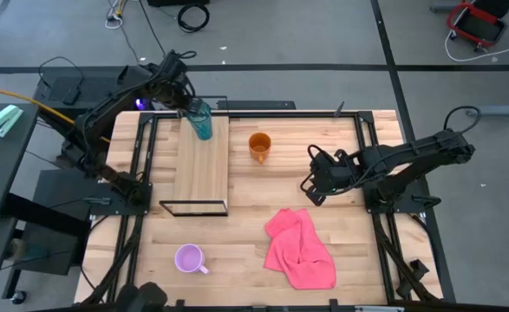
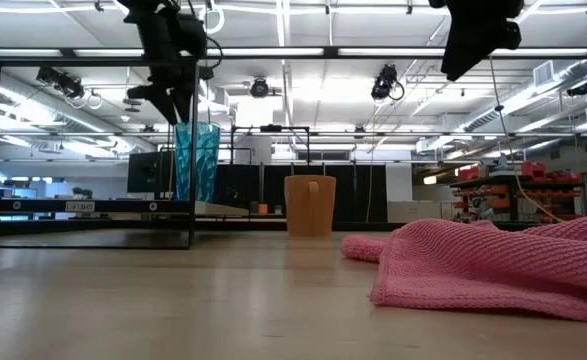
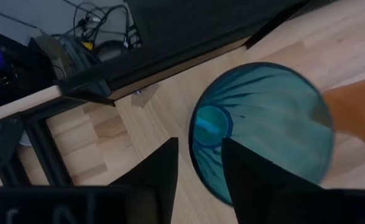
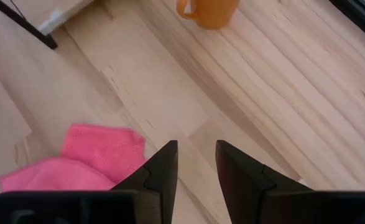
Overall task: Stack small to large cups/mugs on shelf
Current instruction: Put the orange mug on the shelf
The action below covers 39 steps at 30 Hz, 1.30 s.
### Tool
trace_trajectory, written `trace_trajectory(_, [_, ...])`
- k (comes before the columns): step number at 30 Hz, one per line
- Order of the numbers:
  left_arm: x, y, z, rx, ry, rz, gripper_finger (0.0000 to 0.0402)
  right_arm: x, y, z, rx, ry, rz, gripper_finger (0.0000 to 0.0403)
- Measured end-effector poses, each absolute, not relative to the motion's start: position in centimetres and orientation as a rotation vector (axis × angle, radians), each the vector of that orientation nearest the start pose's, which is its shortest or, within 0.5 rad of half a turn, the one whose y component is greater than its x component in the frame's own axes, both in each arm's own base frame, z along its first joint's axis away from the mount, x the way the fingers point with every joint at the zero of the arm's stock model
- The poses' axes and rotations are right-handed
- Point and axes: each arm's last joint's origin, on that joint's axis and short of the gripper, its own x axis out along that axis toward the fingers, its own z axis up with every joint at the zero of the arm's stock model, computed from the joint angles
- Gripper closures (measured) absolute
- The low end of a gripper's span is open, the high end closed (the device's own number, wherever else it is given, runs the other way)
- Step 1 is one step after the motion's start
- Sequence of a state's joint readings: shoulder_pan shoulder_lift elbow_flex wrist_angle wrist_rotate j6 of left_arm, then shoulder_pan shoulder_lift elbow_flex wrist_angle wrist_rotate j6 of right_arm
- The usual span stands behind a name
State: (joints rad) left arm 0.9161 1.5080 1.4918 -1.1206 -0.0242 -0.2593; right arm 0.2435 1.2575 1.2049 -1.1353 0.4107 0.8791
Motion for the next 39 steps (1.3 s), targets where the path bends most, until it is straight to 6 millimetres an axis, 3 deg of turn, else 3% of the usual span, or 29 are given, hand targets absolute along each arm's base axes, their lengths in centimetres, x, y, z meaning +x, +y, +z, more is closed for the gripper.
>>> trace_trajectory(5, [16.5, 21.5, 35.5, -0.726, 0.872, 0.997, 0.0258, 22.7, 2.8, 31.7, 0.461, 0.882, -0.642, 0.0286])
trace_trajectory(9, [16.0, 19.5, 37.2, -0.695, 0.809, 0.976, 0.0256, 23.6, 0.3, 32.1, 0.548, 0.802, -0.680, 0.0286])
trace_trajectory(21, [17.1, 12.9, 40.3, -0.581, 0.700, 0.768, 0.0276, 24.6, -12.3, 33.7, 0.768, 0.479, -0.607, 0.0289])
trace_trajectory(26, [18.0, 10.7, 40.8, -0.543, 0.684, 0.673, 0.0280, 25.2, -16.3, 30.7, 0.845, 0.578, -0.597, 0.0323])
trace_trajectory(32, [19.2, 8.9, 41.2, -0.514, 0.650, 0.599, 0.0277, 26.7, -19.2, 27.2, 0.861, 0.648, -0.576, 0.0392])
trace_trajectory(39, [19.9, 7.1, 41.2, -0.492, 0.641, 0.615, 0.0282, 28.0, -22.0, 23.7, 0.924, 0.654, -0.520, 0.0398])
